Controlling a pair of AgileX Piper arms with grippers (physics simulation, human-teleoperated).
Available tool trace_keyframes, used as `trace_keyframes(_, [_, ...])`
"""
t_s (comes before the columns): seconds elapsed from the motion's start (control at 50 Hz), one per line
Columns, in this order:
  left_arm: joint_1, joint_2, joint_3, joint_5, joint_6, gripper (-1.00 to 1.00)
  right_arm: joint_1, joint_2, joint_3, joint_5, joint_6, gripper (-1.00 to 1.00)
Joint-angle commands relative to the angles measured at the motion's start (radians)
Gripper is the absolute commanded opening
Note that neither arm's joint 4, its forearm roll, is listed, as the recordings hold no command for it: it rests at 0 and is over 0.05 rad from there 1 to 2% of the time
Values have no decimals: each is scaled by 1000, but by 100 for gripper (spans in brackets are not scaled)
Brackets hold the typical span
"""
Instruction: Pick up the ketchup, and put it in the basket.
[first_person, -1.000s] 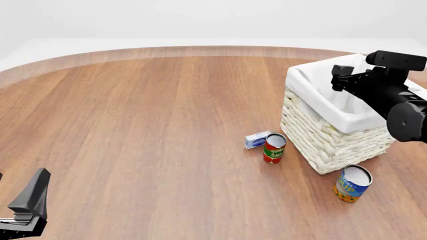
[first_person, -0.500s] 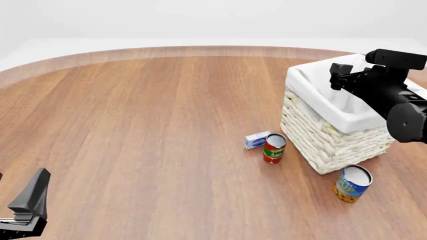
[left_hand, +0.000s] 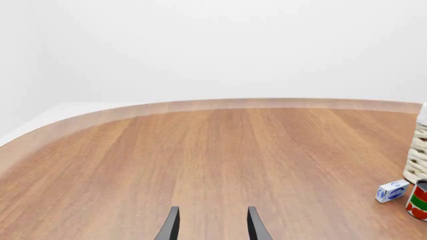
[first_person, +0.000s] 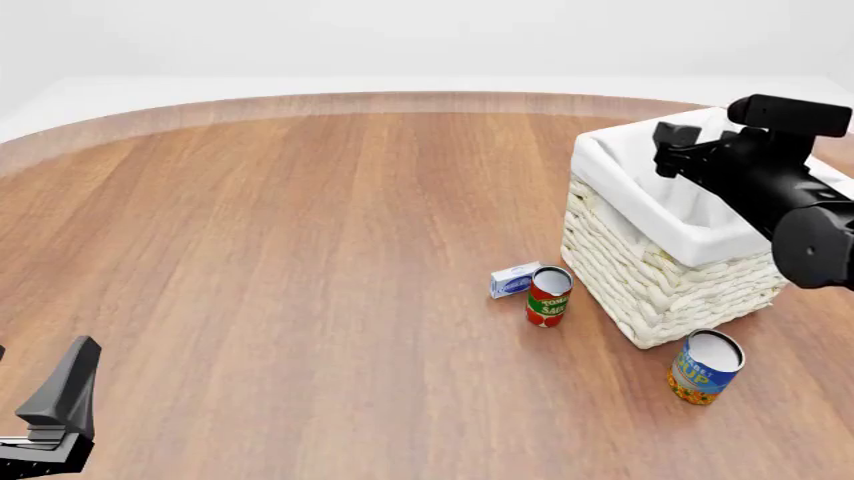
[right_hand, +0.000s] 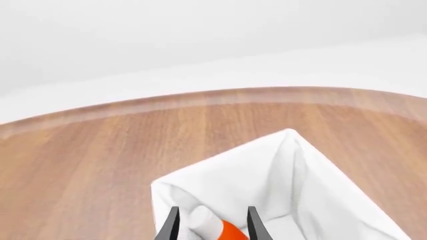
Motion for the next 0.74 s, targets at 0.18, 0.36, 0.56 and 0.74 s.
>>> trace_keyframes(0.18, [0, 0, 0, 0, 0, 100, 38, -31, -7, 15, -7, 100])
trace_keyframes(0.36, [0, 0, 0, 0, 0, 100, 67, -33, 0, -2, -3, 100])
trace_keyframes(0.56, [0, 0, 0, 0, 0, 100, 96, -58, 17, -20, 1, 100])
trace_keyframes(0.74, [0, 0, 0, 0, 0, 100, 144, -80, 29, -36, 3, 100])
